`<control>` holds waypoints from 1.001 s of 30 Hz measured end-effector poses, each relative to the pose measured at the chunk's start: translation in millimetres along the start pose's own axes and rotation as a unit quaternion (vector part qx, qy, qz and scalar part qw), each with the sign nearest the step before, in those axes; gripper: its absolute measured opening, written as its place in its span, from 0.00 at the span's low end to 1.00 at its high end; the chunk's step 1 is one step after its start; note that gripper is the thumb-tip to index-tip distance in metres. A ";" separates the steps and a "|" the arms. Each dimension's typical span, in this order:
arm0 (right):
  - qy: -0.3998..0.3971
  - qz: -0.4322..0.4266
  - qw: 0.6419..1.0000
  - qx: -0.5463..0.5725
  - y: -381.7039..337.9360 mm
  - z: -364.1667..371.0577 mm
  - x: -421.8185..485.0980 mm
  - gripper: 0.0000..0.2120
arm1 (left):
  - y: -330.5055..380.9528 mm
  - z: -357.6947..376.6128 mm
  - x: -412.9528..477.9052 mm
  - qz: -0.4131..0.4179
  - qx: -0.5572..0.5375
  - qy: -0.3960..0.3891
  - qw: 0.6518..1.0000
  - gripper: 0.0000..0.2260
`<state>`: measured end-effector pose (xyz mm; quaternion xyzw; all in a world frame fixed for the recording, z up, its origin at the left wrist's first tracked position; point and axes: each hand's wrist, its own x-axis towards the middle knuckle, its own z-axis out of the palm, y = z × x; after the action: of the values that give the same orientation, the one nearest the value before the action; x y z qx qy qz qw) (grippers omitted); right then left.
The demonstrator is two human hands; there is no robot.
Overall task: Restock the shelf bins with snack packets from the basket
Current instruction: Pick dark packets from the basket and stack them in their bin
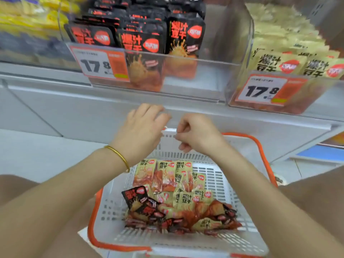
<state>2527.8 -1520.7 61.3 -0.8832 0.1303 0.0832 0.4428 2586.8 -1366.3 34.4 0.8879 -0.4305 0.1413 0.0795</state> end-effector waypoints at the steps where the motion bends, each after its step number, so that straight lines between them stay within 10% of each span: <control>1: -0.089 0.036 0.994 -0.047 23.4 29.3 6.0 0.06 | -1.0 7.3 -9.0 0.001 -0.001 -0.062 0.998 0.20; 4: -0.224 0.057 0.962 -0.145 81.3 118.3 19.7 0.13 | -2.2 14.7 -33.4 -0.013 0.017 -0.197 0.980 0.21; 10: -0.225 0.065 0.963 -0.131 117.0 211.9 21.9 0.16 | -10.5 24.2 -43.0 -0.020 0.096 -0.295 0.950 0.19; 20: -0.122 -0.010 0.992 0.042 76.1 86.6 34.9 0.03 | -8.7 16.3 -12.2 -0.070 -0.028 -0.419 0.905 0.15; 25: -0.122 -0.001 0.976 0.181 42.6 16.0 19.1 0.05 | -11.3 -9.8 19.9 -0.077 -0.144 -0.285 0.944 0.13; 30: -0.047 -0.073 0.976 0.197 -10.1 -37.2 -0.1 0.09 | -13.9 -48.6 46.7 -0.121 -0.368 0.064 0.920 0.09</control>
<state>2531.9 -1544.7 91.1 -0.7806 0.0583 0.0646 0.6190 2616.5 -1379.6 95.1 0.8302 -0.3358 0.0182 0.4446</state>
